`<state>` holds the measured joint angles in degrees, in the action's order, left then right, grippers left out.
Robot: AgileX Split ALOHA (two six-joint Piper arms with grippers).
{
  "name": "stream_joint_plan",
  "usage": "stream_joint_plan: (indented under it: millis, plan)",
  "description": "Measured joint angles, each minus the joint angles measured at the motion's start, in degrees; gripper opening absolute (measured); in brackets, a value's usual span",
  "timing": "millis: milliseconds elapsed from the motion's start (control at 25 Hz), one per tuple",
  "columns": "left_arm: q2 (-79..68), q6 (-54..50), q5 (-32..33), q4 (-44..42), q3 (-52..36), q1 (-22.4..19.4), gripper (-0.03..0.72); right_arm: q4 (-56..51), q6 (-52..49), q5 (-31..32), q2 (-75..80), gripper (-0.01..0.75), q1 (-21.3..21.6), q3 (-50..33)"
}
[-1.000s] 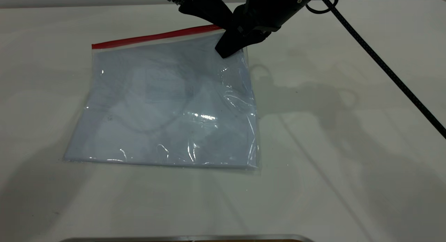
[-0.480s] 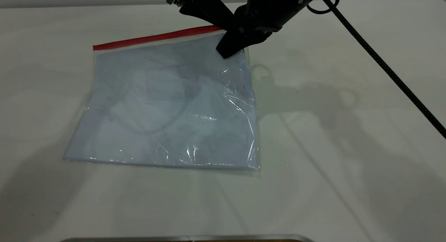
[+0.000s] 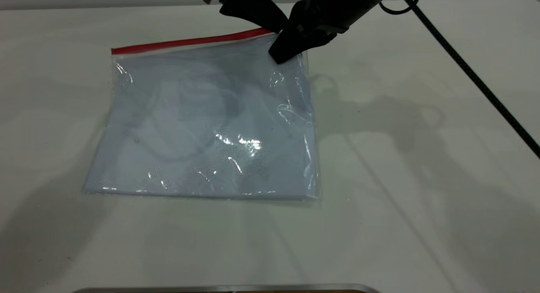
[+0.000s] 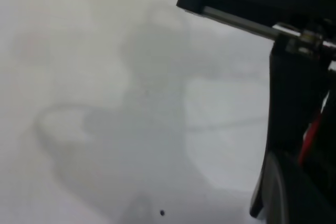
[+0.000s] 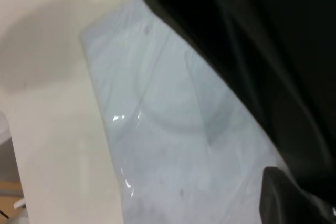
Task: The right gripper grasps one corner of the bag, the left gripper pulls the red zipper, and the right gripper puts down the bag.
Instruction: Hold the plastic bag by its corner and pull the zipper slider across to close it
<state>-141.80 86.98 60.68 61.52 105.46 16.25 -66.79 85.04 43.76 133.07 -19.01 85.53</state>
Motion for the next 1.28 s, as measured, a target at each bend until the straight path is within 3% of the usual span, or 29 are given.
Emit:
stream_joint_plan:
  millis: [440,1280]
  plan:
    - [0.0,0.1,-0.7,1.0,0.2,-3.2,0.082,-1.7,1.0,4.1,-2.7,0.033,5.2,-0.1]
    - [0.0,-8.3,-2.7,-14.1,0.2,-11.3,0.102,-8.4,3.3,10.0,-4.3,0.033,13.4,-0.1]
